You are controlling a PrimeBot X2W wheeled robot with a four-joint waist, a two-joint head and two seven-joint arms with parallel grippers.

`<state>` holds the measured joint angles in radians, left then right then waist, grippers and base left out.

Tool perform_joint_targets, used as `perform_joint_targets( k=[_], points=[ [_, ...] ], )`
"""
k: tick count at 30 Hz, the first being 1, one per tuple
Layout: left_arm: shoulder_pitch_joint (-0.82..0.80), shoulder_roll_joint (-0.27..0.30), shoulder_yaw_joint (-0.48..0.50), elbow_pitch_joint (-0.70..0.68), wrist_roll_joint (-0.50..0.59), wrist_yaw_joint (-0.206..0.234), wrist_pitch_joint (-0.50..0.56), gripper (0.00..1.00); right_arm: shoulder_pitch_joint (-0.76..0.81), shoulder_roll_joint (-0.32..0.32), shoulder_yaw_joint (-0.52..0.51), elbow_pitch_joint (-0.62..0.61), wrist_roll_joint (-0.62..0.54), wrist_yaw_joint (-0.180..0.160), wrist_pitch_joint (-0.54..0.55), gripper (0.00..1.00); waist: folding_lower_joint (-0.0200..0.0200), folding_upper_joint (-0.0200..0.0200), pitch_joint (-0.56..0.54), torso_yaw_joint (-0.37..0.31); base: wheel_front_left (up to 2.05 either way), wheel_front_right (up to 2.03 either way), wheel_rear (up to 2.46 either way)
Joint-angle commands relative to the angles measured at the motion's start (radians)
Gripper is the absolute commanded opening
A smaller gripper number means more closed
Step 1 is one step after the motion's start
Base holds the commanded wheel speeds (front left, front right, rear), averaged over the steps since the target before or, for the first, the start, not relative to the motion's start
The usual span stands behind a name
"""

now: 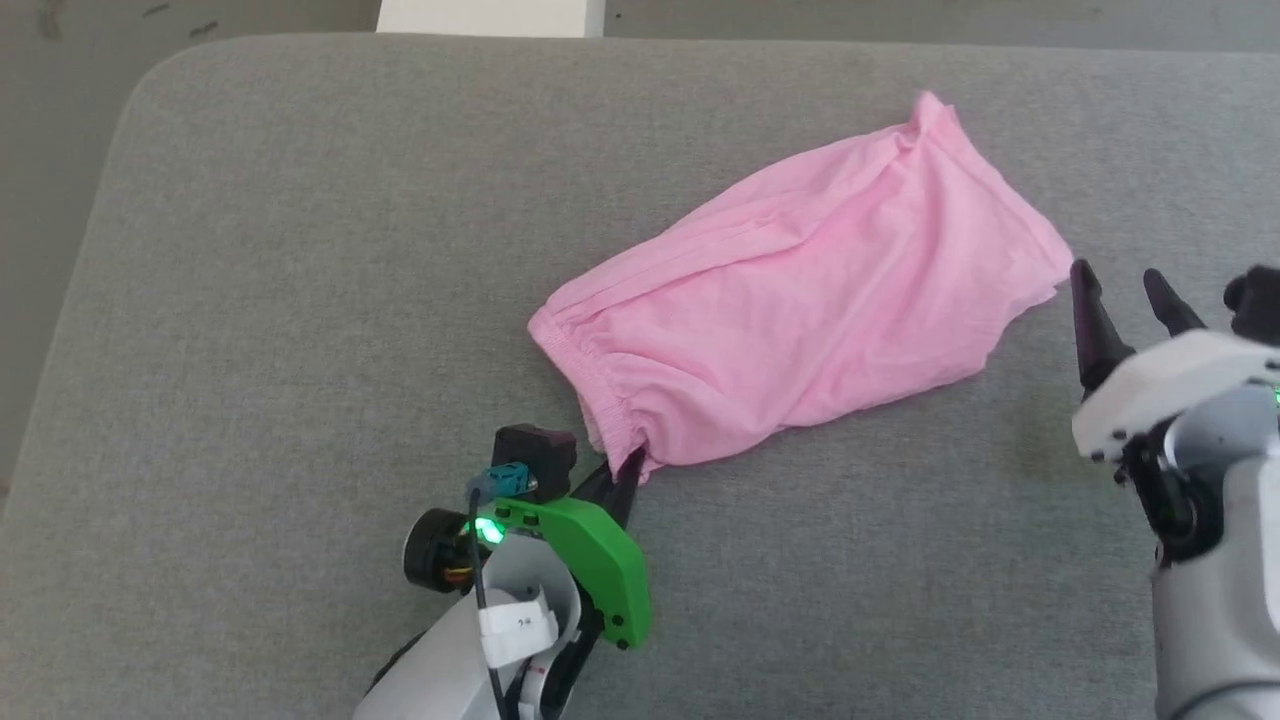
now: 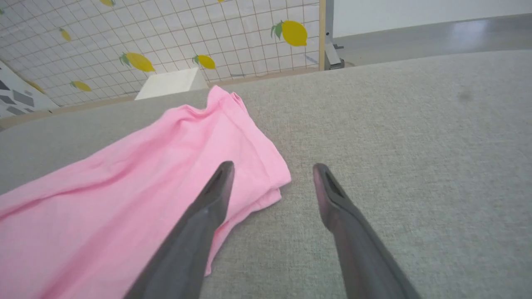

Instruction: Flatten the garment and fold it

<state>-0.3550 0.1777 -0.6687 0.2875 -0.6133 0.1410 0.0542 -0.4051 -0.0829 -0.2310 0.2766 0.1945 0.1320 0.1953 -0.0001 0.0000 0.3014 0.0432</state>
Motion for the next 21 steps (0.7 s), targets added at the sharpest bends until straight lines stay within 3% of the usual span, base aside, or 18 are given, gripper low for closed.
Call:
perform_joint_targets(
  k=[1,6,12,13,14,16,18,21],
  points=[
    [-0.017,-0.006,-0.005,0.004,-0.002,-0.006,-0.004,0.0,-0.04,-0.003,-0.012,0.04,-0.02,-0.001,0.013,1.0,0.0001,0.0,0.013,0.016,0.0,0.0,0.0],
    [-0.033,-0.016,-0.017,0.009,0.001,-0.014,-0.007,0.0,-0.163,-0.002,-0.068,0.211,-0.09,-0.001,0.11,1.0,0.0001,0.0,0.036,0.041,0.0,0.0,0.0],
    [-0.043,-0.02,-0.025,0.017,0.002,-0.022,-0.015,0.0,-0.256,-0.002,-0.094,0.329,-0.176,-0.001,0.288,1.0,0.0001,0.0,0.055,0.058,0.0,0.0,0.0],
    [-0.044,-0.021,-0.025,0.018,0.001,-0.022,-0.016,0.0,-0.263,-0.004,-0.087,0.341,-0.185,-0.001,0.318,0.95,0.0001,0.0,0.056,0.059,0.0,0.0,0.0],
    [-0.044,-0.021,-0.026,0.02,0.001,-0.022,-0.017,0.0,-0.268,-0.006,-0.075,0.352,-0.194,-0.001,0.359,0.46,0.0001,0.0,0.057,0.06,0.0,0.0,0.0],
    [-0.043,-0.021,-0.026,0.024,-0.001,-0.022,-0.019,0.0,-0.267,-0.015,-0.043,0.364,-0.204,-0.001,0.435,0.0,0.0001,0.0,0.056,0.061,0.0,0.0,0.0],
    [-0.04,-0.02,-0.025,0.027,-0.004,-0.021,-0.021,0.0,-0.258,-0.019,-0.016,0.354,-0.198,-0.001,0.491,0.0,0.0001,0.0,0.052,0.058,0.0,0.0,0.0],
    [-0.035,-0.017,-0.024,0.03,-0.008,-0.019,-0.024,0.0,-0.242,-0.028,0.013,0.3,-0.178,-0.001,0.489,0.0,0.0001,0.0,0.043,0.051,0.0,0.0,0.0]
  ],
)
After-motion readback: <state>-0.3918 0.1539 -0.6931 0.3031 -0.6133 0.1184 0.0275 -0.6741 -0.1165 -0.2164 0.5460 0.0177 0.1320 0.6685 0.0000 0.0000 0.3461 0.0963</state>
